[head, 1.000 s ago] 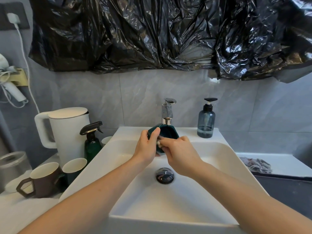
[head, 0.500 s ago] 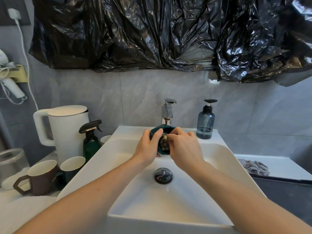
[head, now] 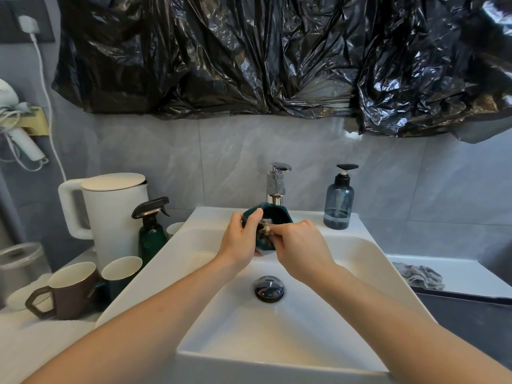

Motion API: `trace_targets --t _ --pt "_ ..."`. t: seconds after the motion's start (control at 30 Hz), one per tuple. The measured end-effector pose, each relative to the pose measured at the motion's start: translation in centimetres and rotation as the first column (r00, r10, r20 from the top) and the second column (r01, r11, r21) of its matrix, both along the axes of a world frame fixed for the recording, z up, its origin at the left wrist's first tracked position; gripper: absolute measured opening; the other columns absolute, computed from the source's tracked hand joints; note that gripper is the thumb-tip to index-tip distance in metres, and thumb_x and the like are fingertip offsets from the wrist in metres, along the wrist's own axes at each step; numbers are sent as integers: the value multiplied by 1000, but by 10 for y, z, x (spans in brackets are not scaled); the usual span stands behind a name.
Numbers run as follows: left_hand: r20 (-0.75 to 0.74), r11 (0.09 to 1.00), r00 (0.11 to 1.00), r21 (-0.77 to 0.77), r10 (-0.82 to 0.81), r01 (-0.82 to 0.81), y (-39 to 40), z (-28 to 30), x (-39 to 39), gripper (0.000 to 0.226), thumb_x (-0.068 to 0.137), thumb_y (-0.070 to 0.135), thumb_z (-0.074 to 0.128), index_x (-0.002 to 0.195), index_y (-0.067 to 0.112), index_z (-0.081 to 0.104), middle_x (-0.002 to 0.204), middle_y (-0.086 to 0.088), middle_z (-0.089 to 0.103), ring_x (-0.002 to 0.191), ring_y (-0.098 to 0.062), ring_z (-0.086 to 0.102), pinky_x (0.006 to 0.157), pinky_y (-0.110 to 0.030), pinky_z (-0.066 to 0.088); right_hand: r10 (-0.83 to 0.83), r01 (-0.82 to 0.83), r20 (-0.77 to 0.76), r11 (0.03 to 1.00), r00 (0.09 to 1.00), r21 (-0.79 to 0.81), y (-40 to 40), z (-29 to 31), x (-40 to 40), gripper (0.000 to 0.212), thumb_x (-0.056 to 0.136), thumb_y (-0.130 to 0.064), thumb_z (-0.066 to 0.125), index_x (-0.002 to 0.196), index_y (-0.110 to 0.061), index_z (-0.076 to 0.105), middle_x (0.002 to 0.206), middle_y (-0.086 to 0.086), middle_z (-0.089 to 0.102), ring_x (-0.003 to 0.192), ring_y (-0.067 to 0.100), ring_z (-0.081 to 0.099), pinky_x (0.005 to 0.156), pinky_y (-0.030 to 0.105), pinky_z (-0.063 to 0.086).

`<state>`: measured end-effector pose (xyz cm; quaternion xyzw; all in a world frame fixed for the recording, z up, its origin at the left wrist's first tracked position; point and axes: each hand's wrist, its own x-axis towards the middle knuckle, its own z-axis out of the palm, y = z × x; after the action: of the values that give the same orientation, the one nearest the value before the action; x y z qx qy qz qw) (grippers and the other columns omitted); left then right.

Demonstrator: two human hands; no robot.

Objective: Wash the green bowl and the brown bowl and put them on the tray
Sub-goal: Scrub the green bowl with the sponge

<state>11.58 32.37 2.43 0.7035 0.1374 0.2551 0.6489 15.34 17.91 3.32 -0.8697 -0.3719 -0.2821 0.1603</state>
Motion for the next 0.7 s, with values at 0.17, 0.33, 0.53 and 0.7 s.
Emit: trace_targets --t 0.17,0.33,0.53,0.7 --pt "-10 997 999 63 -42 43 -6 -4 2 36 104 50 58 111 16 55 115 -9 68 103 -24 72 68 -43 66 -104 105 -53 994 993 18 -2 3 3 26 103 -21 48 115 -26 70 103 1 76 87 28 61 71 31 33" --pt "-32 997 997 -5 -73 72 -9 -5 1 35 105 46 58 113 12 56 113 -12 69 99 -28 75 72 -52 67 18 -13 -39 993 999 116 0 -5 8 28 103 -20 47 114 -35 68 108 -10 75 89 24 65 81 33 38" --pt "-38 1000 999 18 -15 15 -3 -1 -2 64 81 69 58 112 13 61 110 -10 72 101 -28 74 86 -58 63 113 -111 -81 994 990 20 1 -1 2 32 101 -23 53 119 -38 74 104 -9 78 87 26 64 81 34 43" --pt "-23 999 999 35 -30 31 -4 -1 -3 57 83 68 58 108 17 59 109 -9 71 102 -28 73 82 -59 64 -58 55 -33 996 998 -70 1 4 -3 28 101 -23 52 119 -30 72 105 -1 76 84 26 56 73 32 33"
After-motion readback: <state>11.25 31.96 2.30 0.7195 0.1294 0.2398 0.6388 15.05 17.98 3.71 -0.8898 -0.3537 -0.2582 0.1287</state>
